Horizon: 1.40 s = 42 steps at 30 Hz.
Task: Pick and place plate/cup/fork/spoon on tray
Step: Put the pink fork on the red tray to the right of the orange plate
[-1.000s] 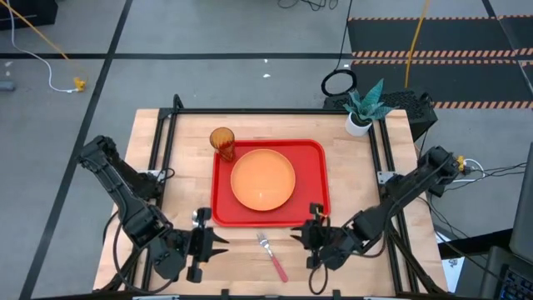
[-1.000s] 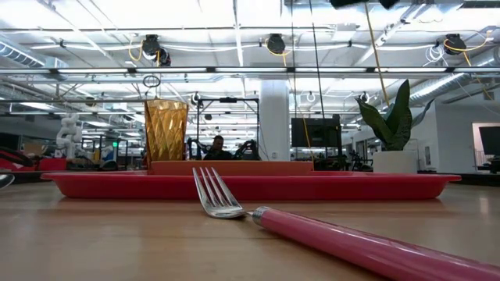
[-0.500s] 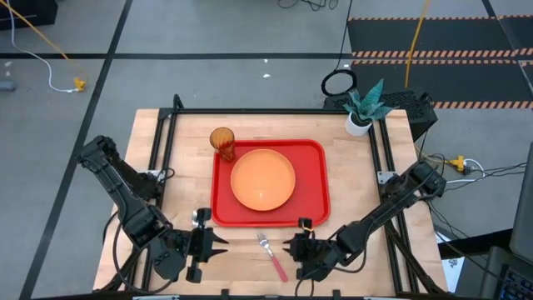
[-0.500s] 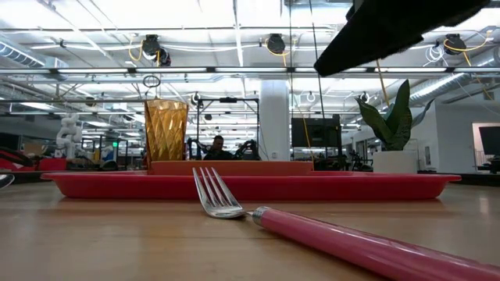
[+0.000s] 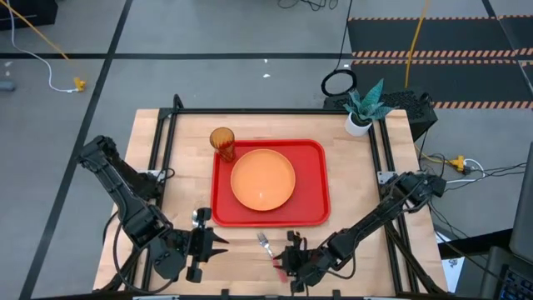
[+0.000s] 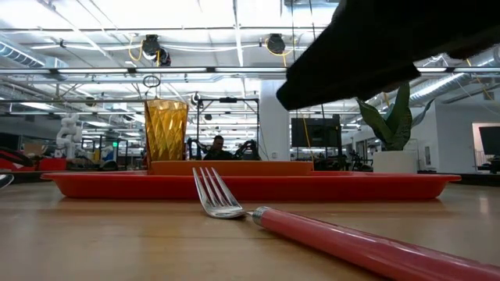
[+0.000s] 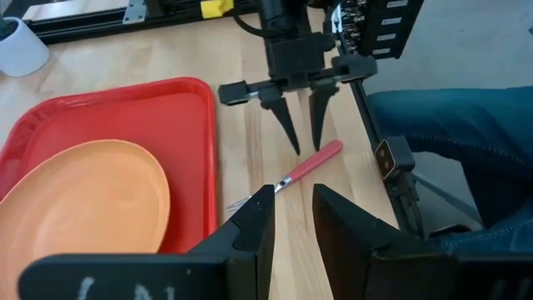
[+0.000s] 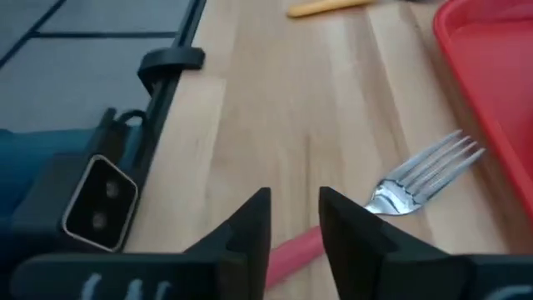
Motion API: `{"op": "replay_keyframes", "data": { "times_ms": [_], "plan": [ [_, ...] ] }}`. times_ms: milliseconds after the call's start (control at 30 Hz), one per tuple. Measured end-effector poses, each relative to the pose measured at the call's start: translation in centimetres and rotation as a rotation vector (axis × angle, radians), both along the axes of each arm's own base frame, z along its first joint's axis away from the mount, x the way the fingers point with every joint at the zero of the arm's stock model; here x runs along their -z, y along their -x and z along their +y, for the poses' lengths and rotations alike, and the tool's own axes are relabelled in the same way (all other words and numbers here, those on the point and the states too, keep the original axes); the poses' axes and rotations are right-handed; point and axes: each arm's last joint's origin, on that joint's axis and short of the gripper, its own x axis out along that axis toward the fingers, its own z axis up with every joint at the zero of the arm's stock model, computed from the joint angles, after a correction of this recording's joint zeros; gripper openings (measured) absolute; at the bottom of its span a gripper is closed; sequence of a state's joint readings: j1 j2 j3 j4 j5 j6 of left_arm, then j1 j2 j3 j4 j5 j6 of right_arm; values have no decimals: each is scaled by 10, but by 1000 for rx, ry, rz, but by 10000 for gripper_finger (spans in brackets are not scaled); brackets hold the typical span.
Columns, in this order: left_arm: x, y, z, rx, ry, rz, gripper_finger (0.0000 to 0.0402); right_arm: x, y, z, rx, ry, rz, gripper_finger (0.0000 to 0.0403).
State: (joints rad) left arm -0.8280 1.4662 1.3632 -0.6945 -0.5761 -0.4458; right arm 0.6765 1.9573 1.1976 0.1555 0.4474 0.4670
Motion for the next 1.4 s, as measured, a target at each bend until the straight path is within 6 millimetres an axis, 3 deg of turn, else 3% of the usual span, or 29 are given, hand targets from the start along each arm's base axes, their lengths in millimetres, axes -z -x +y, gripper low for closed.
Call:
{"op": "replay_keyframes", "data": {
  "times_ms": [167, 433, 733, 967, 1400],
  "plan": [
    [0, 0, 0, 12, -18, 2, 88, 9, 0, -1, 43, 106, -18, 147],
    [0, -1, 1, 11, -24, 2, 88, 9, 0, -1, 79, 112, -34, 198],
    [0, -1, 1, 11, -24, 2, 88, 9, -1, -2, 119, 91, -43, 203],
    [0, -1, 1, 10, -25, 3, 88, 32, -6, 1, 134, 87, -36, 203],
    [1, -1, 2, 10, -27, 5, 88, 58, -11, 1, 168, 97, -42, 203]
  ]
}}
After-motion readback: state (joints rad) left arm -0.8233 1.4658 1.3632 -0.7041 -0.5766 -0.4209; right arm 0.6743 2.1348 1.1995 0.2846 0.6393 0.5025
